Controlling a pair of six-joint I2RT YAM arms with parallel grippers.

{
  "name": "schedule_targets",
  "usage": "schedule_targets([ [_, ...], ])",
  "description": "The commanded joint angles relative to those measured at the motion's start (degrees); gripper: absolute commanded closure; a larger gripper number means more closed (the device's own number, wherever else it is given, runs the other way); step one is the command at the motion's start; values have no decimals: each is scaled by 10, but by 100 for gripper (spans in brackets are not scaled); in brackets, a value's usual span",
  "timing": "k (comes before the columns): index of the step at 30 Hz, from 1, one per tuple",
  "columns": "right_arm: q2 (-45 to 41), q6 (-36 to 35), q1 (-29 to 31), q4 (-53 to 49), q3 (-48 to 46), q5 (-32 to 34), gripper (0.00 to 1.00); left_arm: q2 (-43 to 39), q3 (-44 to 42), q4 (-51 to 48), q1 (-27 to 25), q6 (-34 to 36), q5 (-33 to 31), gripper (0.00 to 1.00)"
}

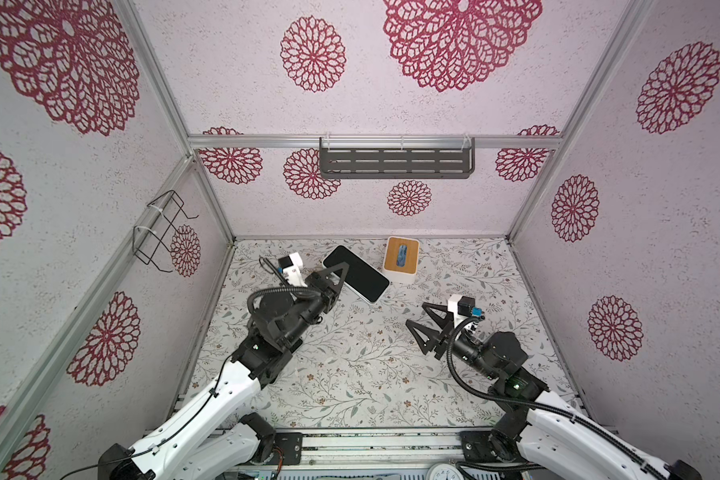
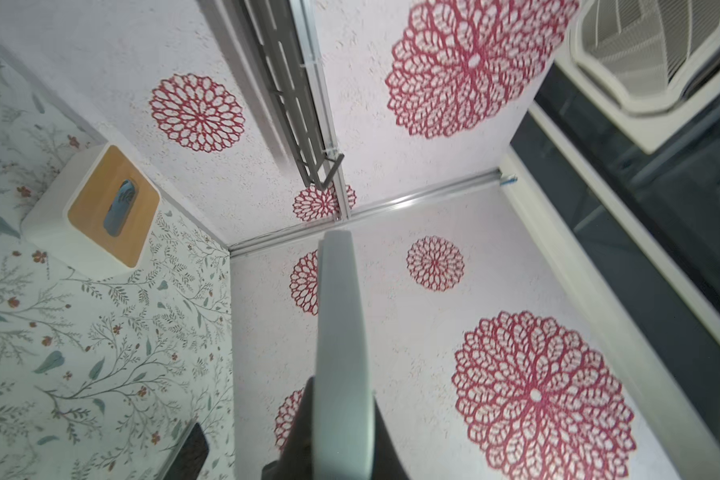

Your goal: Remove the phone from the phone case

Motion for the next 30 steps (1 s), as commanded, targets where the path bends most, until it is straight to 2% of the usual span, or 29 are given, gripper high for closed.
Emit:
schedule_targets([
  [1, -37, -86, -2, -135, 54, -45, 20, 45, 142, -196, 12, 254, 241, 100],
  [3, -31, -118, -2, -195, 78, -58, 20, 73, 215, -344, -14, 409, 228, 100],
  [5, -18, -151, -1, -234, 92, -73, 21, 90, 247, -403, -23, 492, 233, 100],
  [10, 21, -223, -1, -269, 105, -104, 22, 106, 264, -429, -30, 608, 288, 100],
  [14, 72, -263, 6, -295, 139, -142, 27, 112, 243, -400, -41, 656, 334, 100],
  [19, 95, -317, 7, -330, 175, -186, 29, 113, 211, -355, -45, 688, 367, 100],
  [22, 111, -342, 7, -350, 195, -182, 33, 106, 187, -316, -48, 694, 383, 100],
  [27, 130, -354, 8, -343, 206, -236, 40, 90, 152, -262, -51, 690, 384, 100],
  [30, 140, -359, 8, -341, 208, -246, 48, 81, 133, -224, -51, 677, 383, 100],
])
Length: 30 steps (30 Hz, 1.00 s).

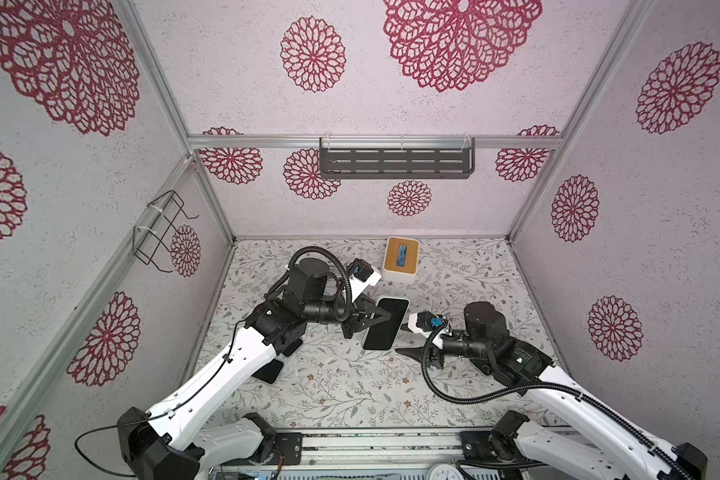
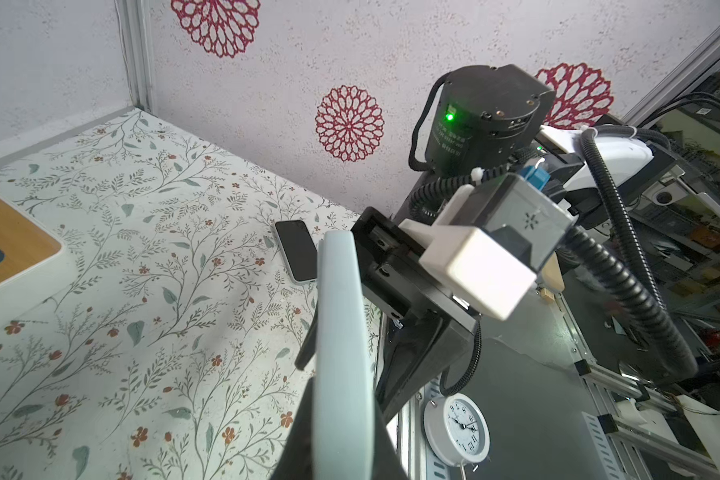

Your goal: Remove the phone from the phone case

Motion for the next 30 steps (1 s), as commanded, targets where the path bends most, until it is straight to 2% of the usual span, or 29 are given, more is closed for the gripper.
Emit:
schedule_targets([
  [1, 7, -24, 3, 3, 13, -39, 49, -30, -8, 97, -4, 0, 23, 100],
  [4, 9, -24, 3, 7, 9, -58, 52, -36, -18, 110, -5, -1, 19, 100],
  [9, 9, -21, 5, 21, 7, -57, 59, -41, -29, 135, -8, -8, 25, 100],
  [21, 12, -23, 6, 30, 9, -55, 68, -48, -52, 175, -11, -16, 21, 100],
  [30, 15, -21, 6, 45, 6, -55, 79, -50, -61, 190, -12, -20, 15, 100],
])
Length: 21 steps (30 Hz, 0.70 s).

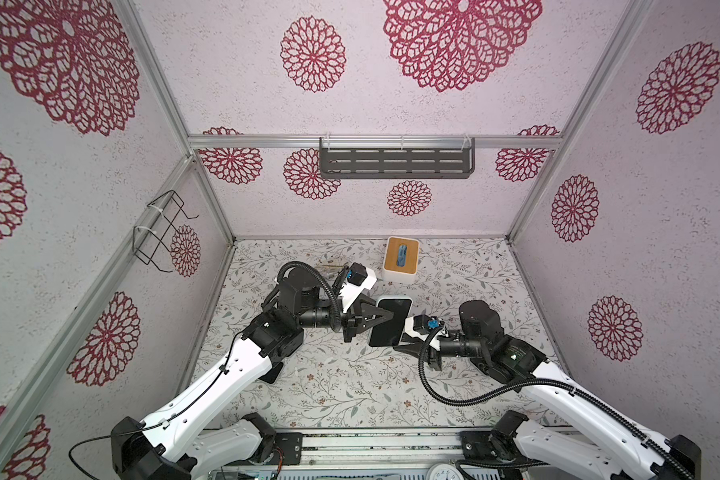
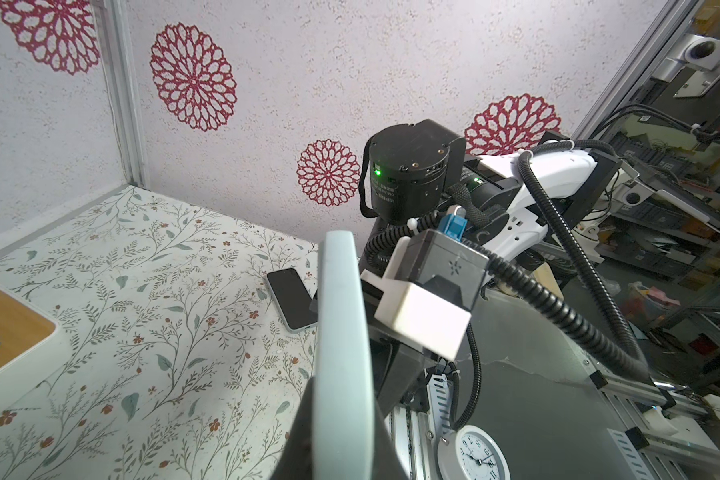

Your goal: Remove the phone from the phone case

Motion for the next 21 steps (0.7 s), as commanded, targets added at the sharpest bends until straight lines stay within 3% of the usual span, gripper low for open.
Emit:
schedule_targets([
  [1, -1, -6, 4, 35, 6, -20, 81, -13, -2, 56, -5, -1, -1, 100],
  [11, 9, -29, 4, 50, 7, -29, 92, -5, -17, 103, -5, -33, -6, 100],
  [14, 8, -51, 3, 70, 1, -15, 99, 4, -29, 144, -5, -70, -9, 100],
  [21, -1, -136, 5, 143, -15, 40, 100, 38, -29, 229, -4, -166, 10, 100],
])
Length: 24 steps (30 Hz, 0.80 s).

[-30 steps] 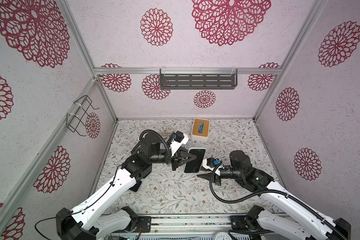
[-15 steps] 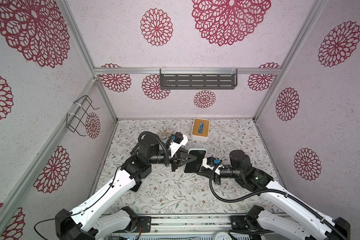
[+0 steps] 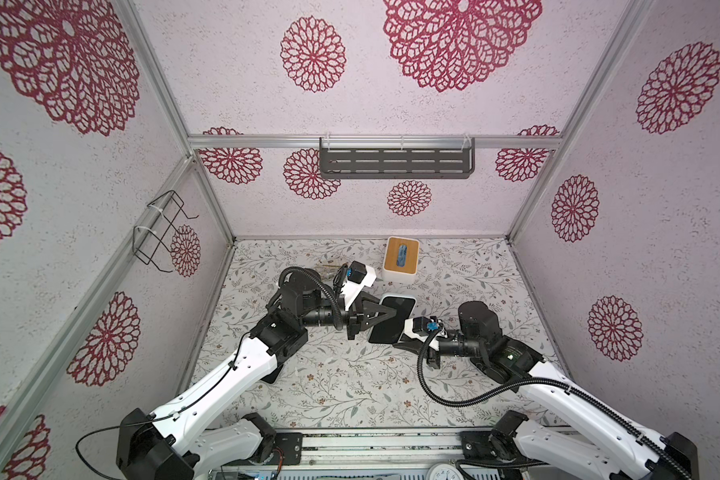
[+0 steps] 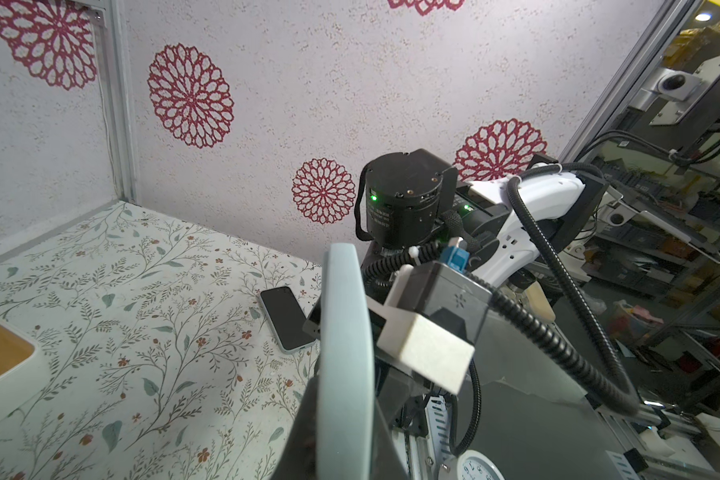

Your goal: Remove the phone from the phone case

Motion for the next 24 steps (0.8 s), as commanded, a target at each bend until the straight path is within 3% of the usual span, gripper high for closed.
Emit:
schedule_targets([
  [1, -5, -103, 10, 113, 7, 42, 100, 17, 8, 117, -6, -104, 7, 100],
  [9, 14, -165, 10, 203, 6, 132, 100, 43, -1, 193, -4, -162, 18, 100],
  [13, -21, -143, 10, 185, -15, 110, 99, 34, -20, 233, 13, -179, 12, 100],
  [19, -92, -82, 8, 129, -47, 99, 48, 11, -41, 269, 30, -178, 23, 100],
  [21, -97, -55, 8, 99, -33, 87, 40, 3, -49, 279, 30, -165, 27, 100],
  [24, -92, -13, 7, 65, -11, 60, 38, -13, -67, 293, 28, -137, 17, 100],
])
